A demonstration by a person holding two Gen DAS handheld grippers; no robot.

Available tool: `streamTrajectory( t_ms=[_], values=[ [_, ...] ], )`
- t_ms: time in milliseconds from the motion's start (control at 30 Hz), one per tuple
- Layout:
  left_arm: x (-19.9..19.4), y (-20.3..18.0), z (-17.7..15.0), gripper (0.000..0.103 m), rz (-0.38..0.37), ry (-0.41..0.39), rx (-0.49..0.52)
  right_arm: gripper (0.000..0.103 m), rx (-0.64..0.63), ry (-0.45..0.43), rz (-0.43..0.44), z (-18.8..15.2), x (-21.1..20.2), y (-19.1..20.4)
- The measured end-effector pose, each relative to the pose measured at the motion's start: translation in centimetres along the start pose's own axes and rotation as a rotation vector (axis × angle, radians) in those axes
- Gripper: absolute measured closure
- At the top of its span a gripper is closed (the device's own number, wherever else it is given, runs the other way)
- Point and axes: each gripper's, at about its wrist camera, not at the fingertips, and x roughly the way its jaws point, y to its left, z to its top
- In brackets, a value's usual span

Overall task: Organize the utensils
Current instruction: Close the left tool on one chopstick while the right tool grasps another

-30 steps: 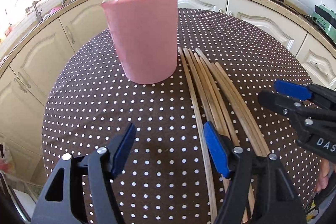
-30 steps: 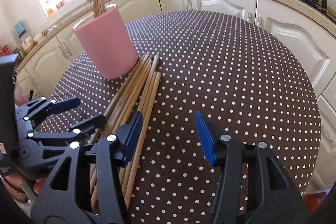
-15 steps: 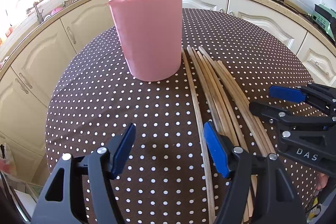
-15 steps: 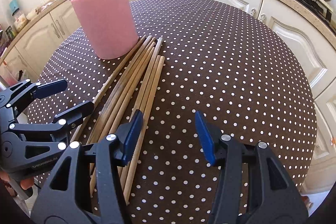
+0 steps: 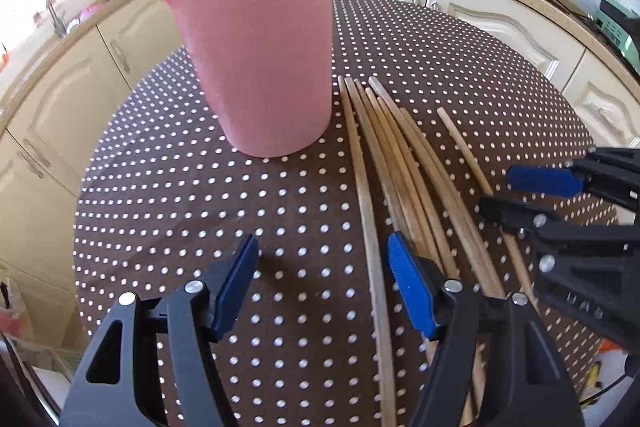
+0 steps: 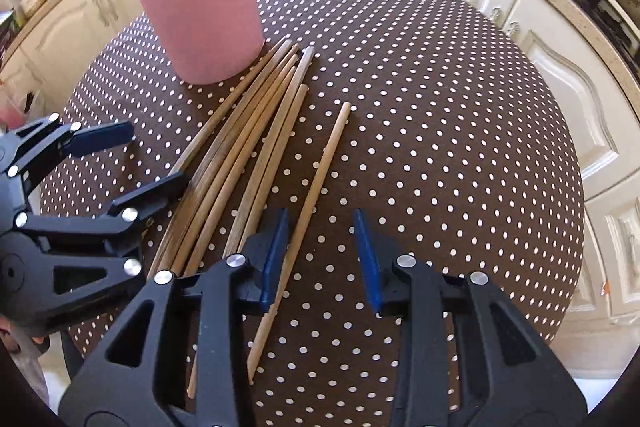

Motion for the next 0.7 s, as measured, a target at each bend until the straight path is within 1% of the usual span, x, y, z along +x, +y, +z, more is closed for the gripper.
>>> streamTrajectory(
  t_ms=[67,100,167,200,267,400,467,533,633,700],
  values=[
    [0.4,0.0,0.8,0.038,-0.005,0.026,-0.007,0.073,-0.017,0.042,0.013,0.6,0.2,-0.1],
    [0.5,0.0,1.2,0.04,-0.004,0.035,-0.008,0.076,-0.02,0.059,0.016,1.0,0.2,-0.2],
    [0.6,-0.2,2.0,0.053,-0.007,0.066,-0.003,0.082,-0.029,0.096,0.018,2.0,0.5,-0.5],
    [0.7,-0.4,2.5,0.056,-0.01,0.086,0.0,0.085,-0.029,0.111,0.021,2.5,0.6,-0.8],
    [0.8,-0.8,3.3,0.067,-0.014,0.117,0.002,0.09,-0.034,0.143,0.023,3.2,0.9,-1.1],
    [1.1,-1.7,4.2,0.078,-0.015,0.146,0.007,0.091,-0.039,0.167,0.023,4.4,1.3,-1.3],
    [1.2,-2.1,4.5,0.095,-0.019,0.147,0.015,0.092,-0.038,0.163,0.022,4.7,1.5,-1.3],
    [1.3,-2.7,4.8,0.096,-0.02,0.147,0.017,0.093,-0.022,0.149,0.033,5.0,1.6,-1.5],
    [1.2,-2.8,4.3,0.097,-0.017,0.133,0.022,0.096,0.007,0.124,0.054,5.3,1.8,-2.3],
    [1.3,-3.0,4.4,0.097,-0.026,0.118,0.011,0.097,0.027,0.104,0.071,4.9,1.6,-3.2]
  ],
)
